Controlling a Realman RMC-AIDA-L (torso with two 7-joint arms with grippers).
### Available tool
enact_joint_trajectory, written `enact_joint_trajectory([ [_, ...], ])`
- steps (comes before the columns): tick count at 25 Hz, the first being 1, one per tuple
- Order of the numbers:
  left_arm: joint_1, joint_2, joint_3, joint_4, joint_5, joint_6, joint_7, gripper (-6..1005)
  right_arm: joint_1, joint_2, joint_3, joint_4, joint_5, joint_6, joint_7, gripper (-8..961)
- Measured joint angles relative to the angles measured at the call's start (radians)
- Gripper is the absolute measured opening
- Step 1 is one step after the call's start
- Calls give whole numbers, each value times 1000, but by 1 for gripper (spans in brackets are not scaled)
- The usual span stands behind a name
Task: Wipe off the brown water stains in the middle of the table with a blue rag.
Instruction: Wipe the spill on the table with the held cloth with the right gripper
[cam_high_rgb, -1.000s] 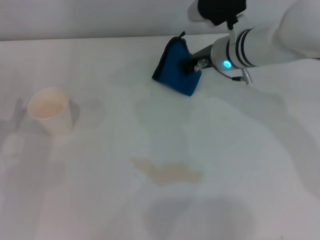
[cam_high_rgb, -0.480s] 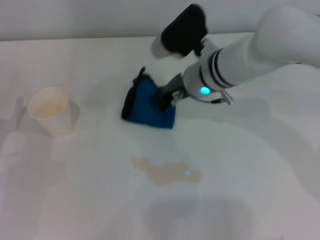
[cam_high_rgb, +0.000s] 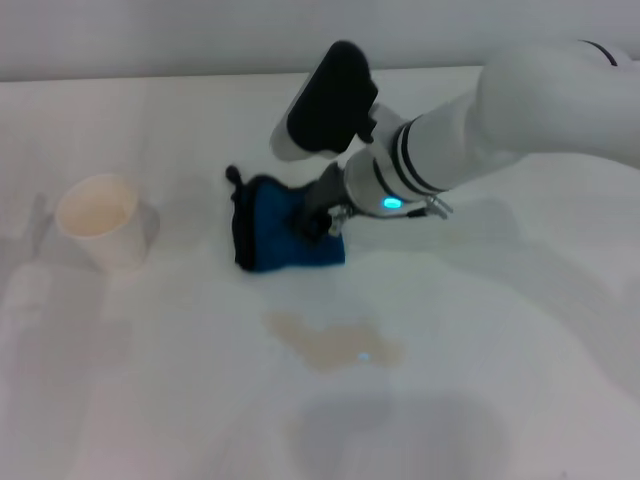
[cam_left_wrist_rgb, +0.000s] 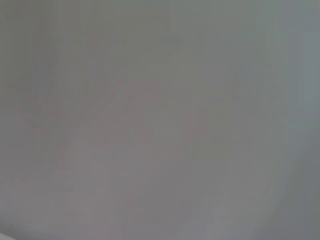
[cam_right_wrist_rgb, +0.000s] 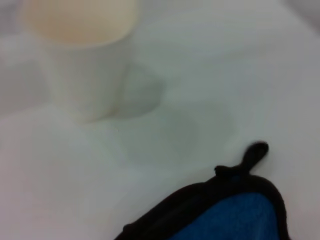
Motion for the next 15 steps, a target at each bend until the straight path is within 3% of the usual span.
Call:
enact_joint_trajectory([
  [7, 0, 0, 0, 0, 0, 1, 0, 876, 39, 0, 22, 119, -1, 122, 3, 55],
  [15, 0, 0, 0, 0, 0, 2, 0, 876, 47, -25, 191, 203, -51, 81, 2, 55],
])
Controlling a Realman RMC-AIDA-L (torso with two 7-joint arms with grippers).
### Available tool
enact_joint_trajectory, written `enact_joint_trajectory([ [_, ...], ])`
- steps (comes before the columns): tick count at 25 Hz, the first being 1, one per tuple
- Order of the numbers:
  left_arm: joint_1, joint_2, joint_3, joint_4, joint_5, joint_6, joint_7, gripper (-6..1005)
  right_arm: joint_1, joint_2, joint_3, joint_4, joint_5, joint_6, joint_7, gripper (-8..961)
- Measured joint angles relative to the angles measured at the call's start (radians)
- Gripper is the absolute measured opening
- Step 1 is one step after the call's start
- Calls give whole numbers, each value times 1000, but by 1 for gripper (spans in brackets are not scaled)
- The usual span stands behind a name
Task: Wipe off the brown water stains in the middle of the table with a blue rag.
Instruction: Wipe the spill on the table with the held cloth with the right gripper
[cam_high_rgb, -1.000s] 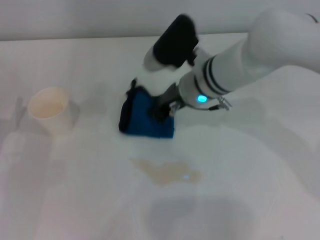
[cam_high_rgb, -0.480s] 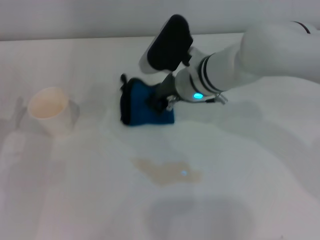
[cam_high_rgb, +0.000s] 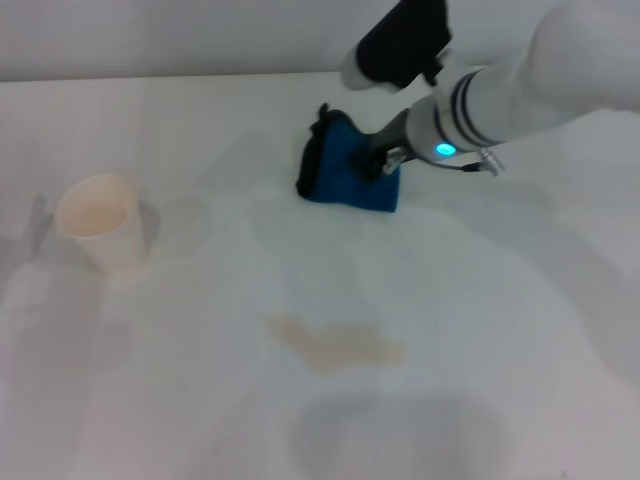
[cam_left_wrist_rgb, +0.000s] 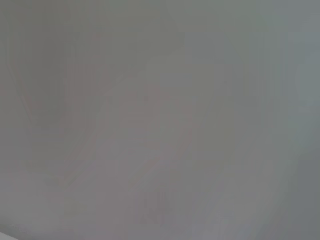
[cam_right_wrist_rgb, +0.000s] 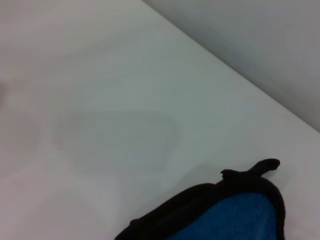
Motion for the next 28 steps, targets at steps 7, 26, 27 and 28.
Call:
enact_joint_trajectory([
  [7, 8, 0, 0, 0, 0, -8, 0, 876, -11, -28, 228, -5, -210, -126, 0, 55],
  [26, 7, 2, 3, 8, 0, -14, -22, 876, -119, -62, 308, -290, -469, -672, -2, 56],
  [27, 6, 2, 3, 8, 0, -14, -22, 876, -122, -60, 308, -300, -470, -688, -2, 56],
  [28, 5, 2, 3, 8, 0, -14, -22, 877, -126, -58, 309, -313, -470, -708, -2, 56],
])
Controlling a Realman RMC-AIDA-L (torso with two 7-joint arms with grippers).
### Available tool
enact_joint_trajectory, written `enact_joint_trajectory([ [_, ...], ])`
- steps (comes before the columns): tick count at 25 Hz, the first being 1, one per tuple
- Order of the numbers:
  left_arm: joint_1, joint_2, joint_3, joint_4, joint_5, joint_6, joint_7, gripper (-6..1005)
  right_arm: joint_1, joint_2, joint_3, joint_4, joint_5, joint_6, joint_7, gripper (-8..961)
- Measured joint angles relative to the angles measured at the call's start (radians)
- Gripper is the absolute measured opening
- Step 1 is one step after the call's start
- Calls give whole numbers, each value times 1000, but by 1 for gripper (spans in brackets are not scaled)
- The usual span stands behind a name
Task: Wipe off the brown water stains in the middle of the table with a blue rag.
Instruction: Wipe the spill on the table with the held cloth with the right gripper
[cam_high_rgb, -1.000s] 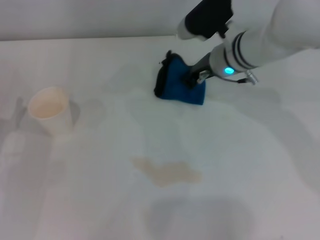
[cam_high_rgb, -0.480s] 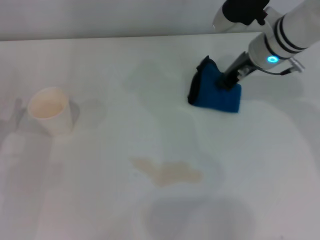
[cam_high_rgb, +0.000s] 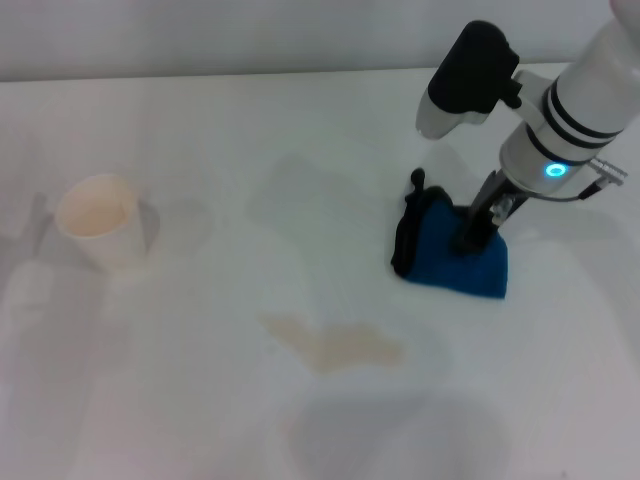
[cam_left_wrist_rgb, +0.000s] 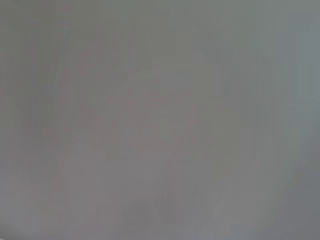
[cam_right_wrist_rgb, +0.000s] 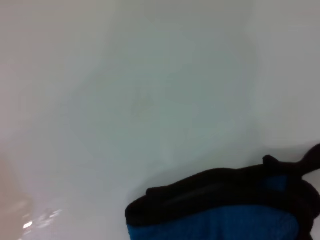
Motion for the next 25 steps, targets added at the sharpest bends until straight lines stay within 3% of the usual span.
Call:
enact_joint_trajectory([
  [9, -3, 3, -3, 1, 0, 3, -1, 878, -17, 23, 1, -57, 9, -176, -4, 55],
  [17, -7, 4, -3, 2, 0, 3, -1, 877, -19, 72, -2, -75, 36, -276, -9, 55],
  [25, -17, 4, -3, 3, 0, 6, 0, 877, -45, 77, -10, -111, 194, -248, -10, 55],
])
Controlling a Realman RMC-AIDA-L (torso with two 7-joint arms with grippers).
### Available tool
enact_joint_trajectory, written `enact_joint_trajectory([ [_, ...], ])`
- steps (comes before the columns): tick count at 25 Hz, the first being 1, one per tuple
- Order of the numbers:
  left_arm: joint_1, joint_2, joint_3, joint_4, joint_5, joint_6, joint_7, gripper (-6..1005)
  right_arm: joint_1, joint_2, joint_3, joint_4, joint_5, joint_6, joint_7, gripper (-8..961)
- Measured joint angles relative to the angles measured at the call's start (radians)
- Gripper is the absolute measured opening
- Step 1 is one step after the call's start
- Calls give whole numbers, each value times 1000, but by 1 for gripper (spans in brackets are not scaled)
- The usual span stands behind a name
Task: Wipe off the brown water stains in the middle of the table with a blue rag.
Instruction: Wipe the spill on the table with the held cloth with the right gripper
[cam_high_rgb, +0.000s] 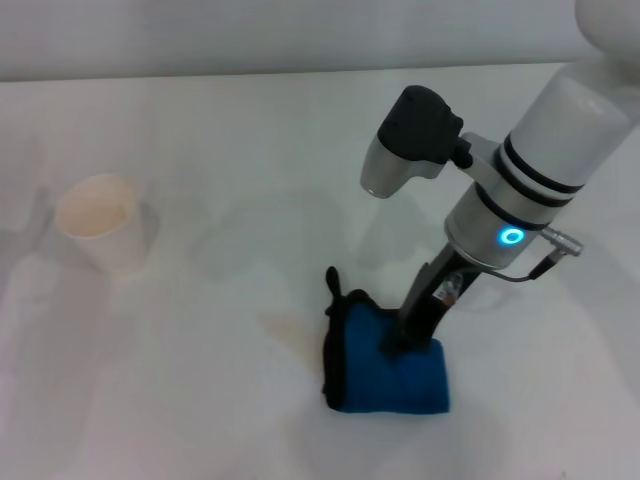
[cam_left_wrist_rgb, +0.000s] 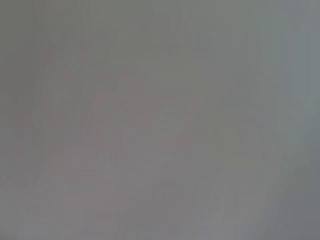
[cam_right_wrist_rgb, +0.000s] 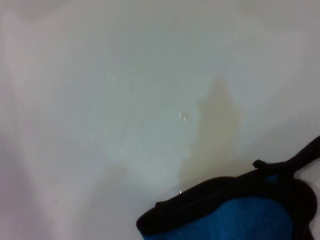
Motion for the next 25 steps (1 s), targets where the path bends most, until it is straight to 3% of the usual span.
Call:
enact_joint_trajectory([
  [18, -11, 3, 3, 11, 2, 4, 5, 877, -27, 6, -187, 1, 245, 313, 0, 56],
  [25, -6, 2, 6, 12, 3, 1, 6, 877, -69, 2, -184, -6, 267, 461, 0, 55],
])
